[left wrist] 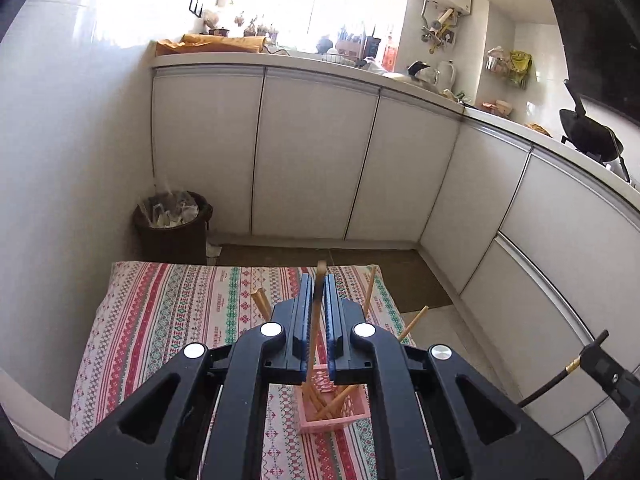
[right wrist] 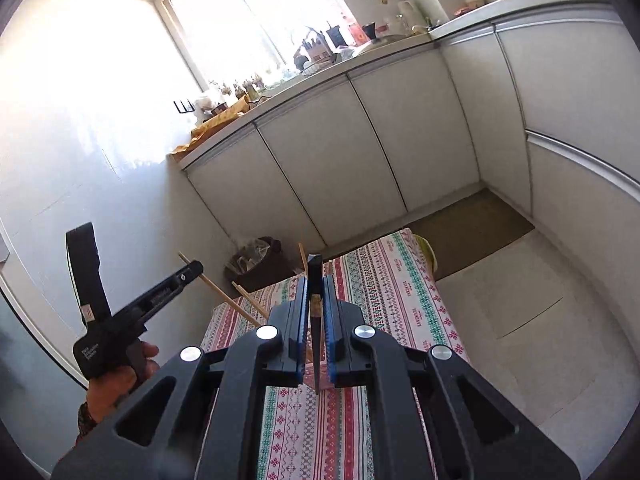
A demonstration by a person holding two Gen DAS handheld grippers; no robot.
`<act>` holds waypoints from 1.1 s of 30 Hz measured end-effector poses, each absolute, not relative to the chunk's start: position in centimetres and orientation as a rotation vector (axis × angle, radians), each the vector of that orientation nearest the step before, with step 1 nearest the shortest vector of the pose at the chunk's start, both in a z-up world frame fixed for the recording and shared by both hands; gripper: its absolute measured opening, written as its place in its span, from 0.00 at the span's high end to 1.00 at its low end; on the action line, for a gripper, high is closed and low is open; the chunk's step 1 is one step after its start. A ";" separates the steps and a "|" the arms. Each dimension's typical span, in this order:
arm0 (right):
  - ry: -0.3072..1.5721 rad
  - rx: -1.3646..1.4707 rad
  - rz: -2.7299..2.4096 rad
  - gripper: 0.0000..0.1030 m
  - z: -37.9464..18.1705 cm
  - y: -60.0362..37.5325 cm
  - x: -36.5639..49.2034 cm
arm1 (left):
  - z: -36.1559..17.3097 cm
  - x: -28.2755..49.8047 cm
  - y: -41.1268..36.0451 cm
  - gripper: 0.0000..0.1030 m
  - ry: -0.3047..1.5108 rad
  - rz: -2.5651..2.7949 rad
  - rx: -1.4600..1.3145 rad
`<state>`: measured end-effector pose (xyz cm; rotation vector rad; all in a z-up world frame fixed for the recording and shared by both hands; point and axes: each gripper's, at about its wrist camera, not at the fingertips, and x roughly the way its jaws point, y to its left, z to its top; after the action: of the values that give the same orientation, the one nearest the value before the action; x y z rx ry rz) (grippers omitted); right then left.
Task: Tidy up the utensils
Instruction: 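Carry both chopsticks upright over the pink basket and open both grippers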
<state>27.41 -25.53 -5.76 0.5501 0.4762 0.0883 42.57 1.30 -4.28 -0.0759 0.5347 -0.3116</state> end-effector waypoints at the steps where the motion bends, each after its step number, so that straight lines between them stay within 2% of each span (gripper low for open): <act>1: 0.474 0.552 0.089 0.93 -5.8 -25.4 27.9 | -4.5 42.2 1.6 0.87 0.533 -0.309 -0.079; 2: 0.470 0.551 0.090 0.93 -5.8 -25.3 28.3 | -4.5 41.5 2.0 0.81 0.523 -0.302 -0.081; 5: 0.451 0.536 0.088 0.93 -5.5 -24.6 29.6 | -4.2 39.1 3.6 0.79 0.492 -0.270 -0.096; 7: 0.442 0.526 0.090 0.93 -5.3 -24.0 30.6 | -4.3 37.5 4.9 0.73 0.496 -0.266 -0.124; 12: 0.409 0.498 0.084 0.93 -5.3 -22.5 32.8 | -5.5 35.4 7.3 0.72 0.554 -0.253 -0.186; 16: 0.401 0.479 0.077 0.93 -6.2 -21.3 34.3 | -4.9 35.3 7.7 0.72 0.532 -0.258 -0.178; 21: 0.458 0.471 0.079 0.89 -8.3 -20.0 36.3 | -5.6 35.9 8.0 0.70 0.560 -0.241 -0.188; 23: 0.469 0.447 0.069 0.86 -8.6 -19.8 36.0 | -5.6 35.7 7.9 0.70 0.556 -0.231 -0.174; 28: 0.460 0.403 0.021 0.70 -8.0 -20.4 33.1 | -5.4 35.0 7.3 0.68 0.560 -0.242 -0.148; 32: 0.465 0.356 -0.010 0.66 -7.3 -20.7 30.8 | -5.1 34.3 6.4 0.67 0.568 -0.257 -0.127; 33: 0.462 0.350 -0.017 0.61 -7.2 -20.8 30.0 | -5.0 34.0 6.2 0.65 0.569 -0.260 -0.120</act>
<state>29.97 -20.78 -7.16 0.3499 0.4623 -0.0174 34.02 6.17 -5.04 -0.1202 0.5692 -0.2603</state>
